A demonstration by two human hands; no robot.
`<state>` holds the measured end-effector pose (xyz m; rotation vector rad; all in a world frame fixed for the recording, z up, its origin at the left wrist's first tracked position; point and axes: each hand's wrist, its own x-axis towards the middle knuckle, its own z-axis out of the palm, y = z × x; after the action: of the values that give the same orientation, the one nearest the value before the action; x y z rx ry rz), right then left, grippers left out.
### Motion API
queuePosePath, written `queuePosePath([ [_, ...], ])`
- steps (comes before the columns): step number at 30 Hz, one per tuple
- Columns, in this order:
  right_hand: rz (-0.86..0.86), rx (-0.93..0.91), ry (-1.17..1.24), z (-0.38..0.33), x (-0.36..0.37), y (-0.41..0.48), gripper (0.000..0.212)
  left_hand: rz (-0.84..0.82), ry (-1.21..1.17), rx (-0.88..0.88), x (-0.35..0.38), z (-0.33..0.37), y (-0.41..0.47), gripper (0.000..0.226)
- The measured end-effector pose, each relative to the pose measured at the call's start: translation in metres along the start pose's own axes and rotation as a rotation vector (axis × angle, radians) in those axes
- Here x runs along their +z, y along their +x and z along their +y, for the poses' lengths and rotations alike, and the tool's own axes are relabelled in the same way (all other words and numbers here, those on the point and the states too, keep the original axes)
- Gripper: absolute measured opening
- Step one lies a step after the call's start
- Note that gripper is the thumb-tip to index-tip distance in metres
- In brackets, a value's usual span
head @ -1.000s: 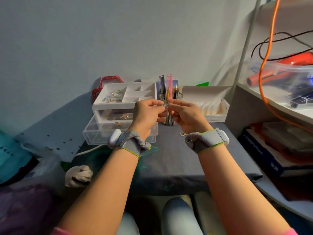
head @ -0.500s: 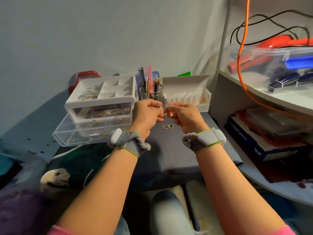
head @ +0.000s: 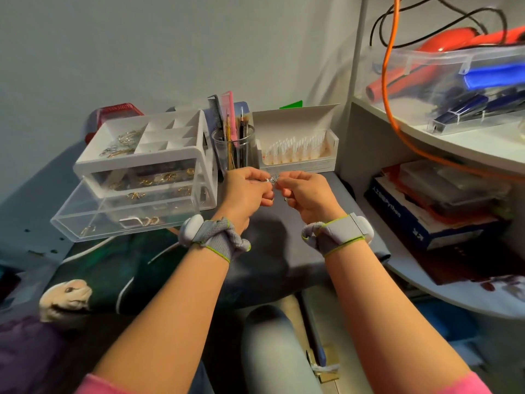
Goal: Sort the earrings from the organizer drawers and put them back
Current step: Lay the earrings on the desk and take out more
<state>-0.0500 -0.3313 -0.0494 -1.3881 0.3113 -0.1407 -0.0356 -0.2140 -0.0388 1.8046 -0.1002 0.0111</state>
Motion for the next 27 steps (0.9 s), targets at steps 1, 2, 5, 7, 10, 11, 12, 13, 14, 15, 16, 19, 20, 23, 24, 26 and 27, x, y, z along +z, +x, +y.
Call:
queuePosePath([
  [1,-0.001,0.003,0.001,0.001,-0.001,0.0,0.011,0.0,0.003,-0.004,0.001,-0.001,0.0,0.017],
  [2,-0.003,0.002,-0.002,0.003,-0.002,0.001,0.016,0.001,0.005,-0.007,0.002,-0.002,0.001,0.017],
  [5,-0.007,0.0,-0.027,0.008,-0.005,0.002,0.023,0.011,0.017,-0.025,0.004,-0.007,0.001,0.016],
  [7,-0.007,0.009,-0.048,0.013,-0.006,0.003,0.022,0.015,0.014,-0.04,0.005,-0.011,0.002,0.016],
  [10,-0.016,0.028,-0.076,0.021,-0.006,0.005,0.019,0.001,0.008,-0.062,0.009,-0.017,0.0,0.015],
  [11,-0.024,0.031,-0.093,0.024,-0.006,0.004,0.02,-0.005,-0.001,-0.074,0.01,-0.019,0.0,0.014],
  [12,-0.034,0.031,-0.11,0.027,-0.005,0.004,0.021,-0.009,-0.01,-0.088,0.011,-0.021,-0.001,0.013],
  [13,-0.045,0.029,-0.124,0.029,-0.005,0.004,0.022,-0.014,-0.018,-0.102,0.012,-0.024,-0.001,0.012],
  [14,-0.053,0.024,-0.137,0.031,-0.004,0.004,0.022,-0.019,-0.023,-0.113,0.012,-0.026,0.0,0.011],
  [15,-0.056,0.019,-0.151,0.033,-0.003,0.004,0.022,-0.024,-0.023,-0.121,0.012,-0.029,0.0,0.013],
  [16,-0.056,0.011,-0.167,0.035,-0.003,0.004,0.021,-0.028,-0.018,-0.126,0.012,-0.031,0.0,0.015],
  [19,-0.056,0.003,-0.222,0.042,0.001,0.006,0.013,-0.025,0.005,-0.153,0.011,-0.04,0.003,0.017],
  [20,-0.055,0.002,-0.237,0.045,0.002,0.007,0.01,-0.021,0.011,-0.162,0.011,-0.043,0.004,0.018],
  [23,-0.019,-0.003,-0.302,0.053,0.002,0.012,0.014,-0.006,0.023,-0.188,0.01,-0.052,0.006,0.02],
  [24,0.003,-0.01,-0.333,0.055,0.003,0.015,0.017,0.003,0.02,-0.195,0.009,-0.054,0.006,0.021],
  [26,0.042,-0.031,-0.393,0.059,0.003,0.02,0.02,0.031,0.028,-0.201,0.005,-0.059,0.007,0.023],
  [27,0.057,-0.039,-0.416,0.06,0.004,0.022,0.02,0.05,0.051,-0.2,0.003,-0.061,0.009,0.024],
])
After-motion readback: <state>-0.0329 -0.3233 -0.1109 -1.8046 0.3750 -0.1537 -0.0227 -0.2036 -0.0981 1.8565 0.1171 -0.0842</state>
